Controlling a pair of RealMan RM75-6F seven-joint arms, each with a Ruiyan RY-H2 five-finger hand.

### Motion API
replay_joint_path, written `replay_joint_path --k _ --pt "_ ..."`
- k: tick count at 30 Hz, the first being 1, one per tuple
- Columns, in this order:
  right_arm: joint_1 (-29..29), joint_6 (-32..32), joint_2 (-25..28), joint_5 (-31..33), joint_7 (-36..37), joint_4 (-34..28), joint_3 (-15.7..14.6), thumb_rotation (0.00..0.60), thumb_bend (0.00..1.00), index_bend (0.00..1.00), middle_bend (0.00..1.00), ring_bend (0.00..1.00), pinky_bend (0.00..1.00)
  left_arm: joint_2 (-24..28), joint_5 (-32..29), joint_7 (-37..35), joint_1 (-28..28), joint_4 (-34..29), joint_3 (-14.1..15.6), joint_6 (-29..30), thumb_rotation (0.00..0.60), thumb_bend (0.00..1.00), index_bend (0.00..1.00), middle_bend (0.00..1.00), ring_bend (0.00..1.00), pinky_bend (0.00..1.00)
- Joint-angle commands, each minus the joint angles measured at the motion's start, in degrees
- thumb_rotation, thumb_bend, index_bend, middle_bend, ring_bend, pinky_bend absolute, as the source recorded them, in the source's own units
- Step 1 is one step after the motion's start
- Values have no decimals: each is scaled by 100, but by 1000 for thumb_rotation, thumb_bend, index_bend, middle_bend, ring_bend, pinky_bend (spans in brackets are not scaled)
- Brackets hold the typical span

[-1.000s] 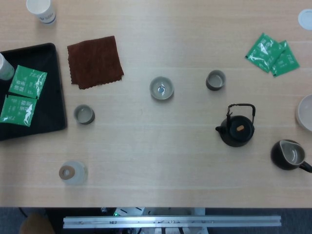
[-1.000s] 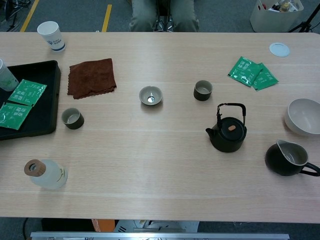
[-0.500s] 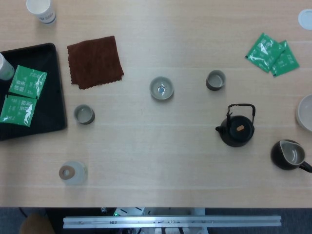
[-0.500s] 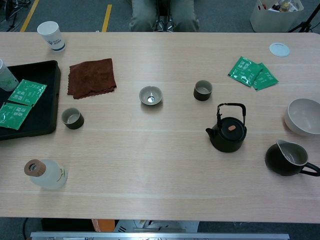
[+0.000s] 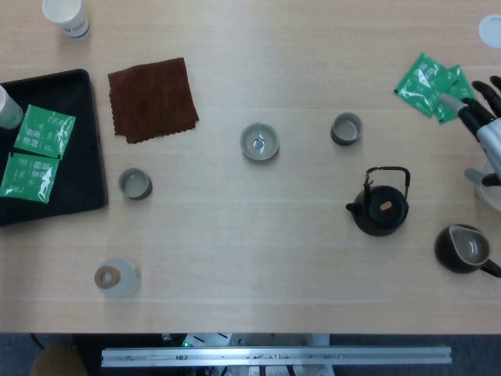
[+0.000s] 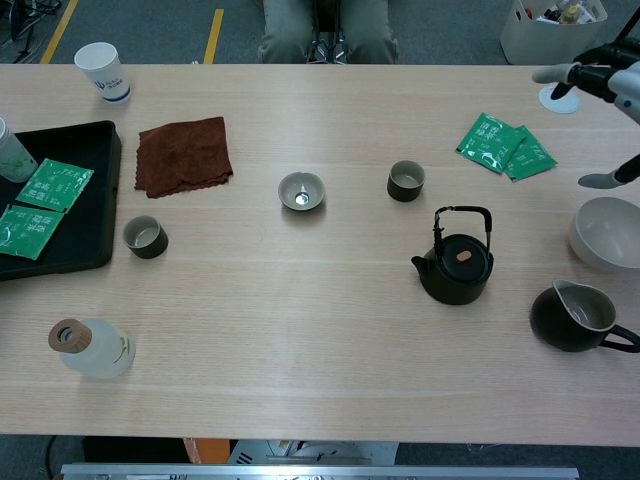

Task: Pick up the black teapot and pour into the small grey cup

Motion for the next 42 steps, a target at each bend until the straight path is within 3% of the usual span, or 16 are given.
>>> replay_joint_path --k 1,11,18,42 --pt "153 -219 -178 68 -29 58 -40 600 0 128 255 88 75 -7 -16 -19 11 22 2 -1 600 294 194 214 159 82" --pt "484 -842 -519 377 159 141 -180 600 0 130 270 111 78 -26 -76 -73 44 103 14 -25 600 294 196 217 160 82" --pt "647 -1064 -881 633 566 277 -152 504 0 237 358 180 203 1 -123 -54 54 65 25 -72 600 294 204 221 165 82" --pt "1149 -1695 -1486 1390 385 680 -266 503 0 310 414 229 228 28 -125 -104 68 70 25 -93 600 294 208 222 165 82"
